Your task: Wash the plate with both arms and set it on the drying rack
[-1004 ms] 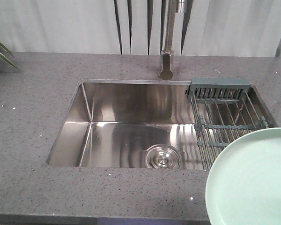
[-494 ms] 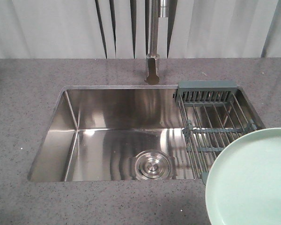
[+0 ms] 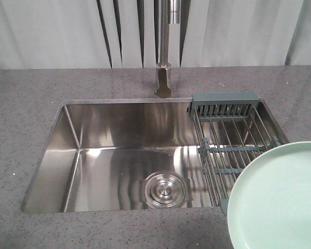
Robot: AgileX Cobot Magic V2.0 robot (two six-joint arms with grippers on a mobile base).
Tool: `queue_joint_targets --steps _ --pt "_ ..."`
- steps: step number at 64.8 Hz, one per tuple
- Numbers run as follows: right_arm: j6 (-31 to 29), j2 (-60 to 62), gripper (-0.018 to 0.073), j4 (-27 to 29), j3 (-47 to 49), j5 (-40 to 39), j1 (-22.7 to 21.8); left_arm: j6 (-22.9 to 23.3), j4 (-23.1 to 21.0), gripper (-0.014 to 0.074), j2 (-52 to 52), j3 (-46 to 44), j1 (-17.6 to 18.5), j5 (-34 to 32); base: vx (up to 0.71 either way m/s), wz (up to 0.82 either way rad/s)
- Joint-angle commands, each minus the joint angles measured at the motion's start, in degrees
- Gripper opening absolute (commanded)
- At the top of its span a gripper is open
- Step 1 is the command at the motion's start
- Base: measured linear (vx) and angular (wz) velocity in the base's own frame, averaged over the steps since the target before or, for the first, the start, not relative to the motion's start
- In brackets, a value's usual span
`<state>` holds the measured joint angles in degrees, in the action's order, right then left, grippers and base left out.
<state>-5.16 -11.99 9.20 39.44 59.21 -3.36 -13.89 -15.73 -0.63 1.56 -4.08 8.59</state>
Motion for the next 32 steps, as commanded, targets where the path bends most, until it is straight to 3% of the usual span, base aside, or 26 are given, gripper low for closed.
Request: queue_joint_targets --steps 1,32 --pt "0.2 -0.8 -0.0001 0.3 1.3 -4.0 -0.2 0.5 -0.2 -0.0006 -0.8 -1.5 -0.1 -4.0 0.04 -0.02" --pt "0.2 -0.8 -0.0001 0.3 1.3 -4.0 -0.2 0.5 -0.2 -0.0006 -0.8 -1.5 -0.1 -4.0 0.03 0.0"
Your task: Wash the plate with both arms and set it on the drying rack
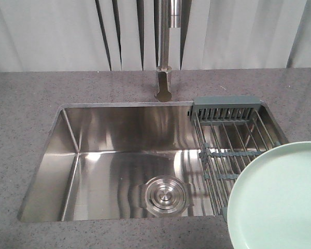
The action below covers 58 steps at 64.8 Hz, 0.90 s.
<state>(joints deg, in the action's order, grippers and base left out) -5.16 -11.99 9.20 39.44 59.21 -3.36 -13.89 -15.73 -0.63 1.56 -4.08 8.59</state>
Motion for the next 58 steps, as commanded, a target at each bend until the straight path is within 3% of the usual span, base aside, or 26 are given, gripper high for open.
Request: queue_joint_targets --steps 1,58 --pt "0.2 -0.8 -0.0001 0.3 1.3 -4.0 -0.2 0.5 -0.2 -0.0006 -0.8 -1.5 -0.1 -4.0 0.04 0.01" --pt "0.2 -0.8 -0.0001 0.3 1.3 -4.0 -0.2 0.5 -0.2 -0.0006 -0.8 -1.5 -0.1 -4.0 0.04 0.01"
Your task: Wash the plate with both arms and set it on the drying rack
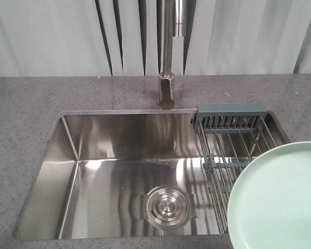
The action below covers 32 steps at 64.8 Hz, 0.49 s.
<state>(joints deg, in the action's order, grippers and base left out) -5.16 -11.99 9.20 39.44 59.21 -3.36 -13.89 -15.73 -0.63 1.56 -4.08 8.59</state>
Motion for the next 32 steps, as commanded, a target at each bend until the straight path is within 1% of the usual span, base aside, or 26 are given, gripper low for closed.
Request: queue_joint_targets --steps 1,32 --pt "0.2 -0.8 -0.0001 0.3 1.3 -4.0 -0.2 0.5 -0.2 -0.0006 -0.8 -1.5 -0.1 -4.0 0.04 0.01" --pt "0.2 -0.8 -0.0001 0.3 1.3 -4.0 -0.2 0.5 -0.2 -0.0006 -0.8 -1.5 -0.1 -4.0 0.03 0.01"
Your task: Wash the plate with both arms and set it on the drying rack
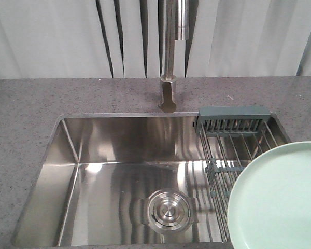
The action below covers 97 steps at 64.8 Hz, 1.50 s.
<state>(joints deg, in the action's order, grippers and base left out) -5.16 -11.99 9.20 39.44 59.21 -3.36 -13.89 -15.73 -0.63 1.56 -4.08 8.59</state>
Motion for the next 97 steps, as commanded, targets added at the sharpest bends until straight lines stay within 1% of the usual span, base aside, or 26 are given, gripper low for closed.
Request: queue_joint_targets --steps 1,97 --pt "0.2 -0.8 -0.0001 0.3 1.3 -4.0 -0.2 0.5 -0.2 -0.0006 -0.8 -1.5 -0.1 -4.0 0.02 0.01" --pt "0.2 -0.8 -0.0001 0.3 1.3 -4.0 -0.2 0.5 -0.2 -0.0006 -0.8 -1.5 -0.1 -4.0 0.01 0.0"
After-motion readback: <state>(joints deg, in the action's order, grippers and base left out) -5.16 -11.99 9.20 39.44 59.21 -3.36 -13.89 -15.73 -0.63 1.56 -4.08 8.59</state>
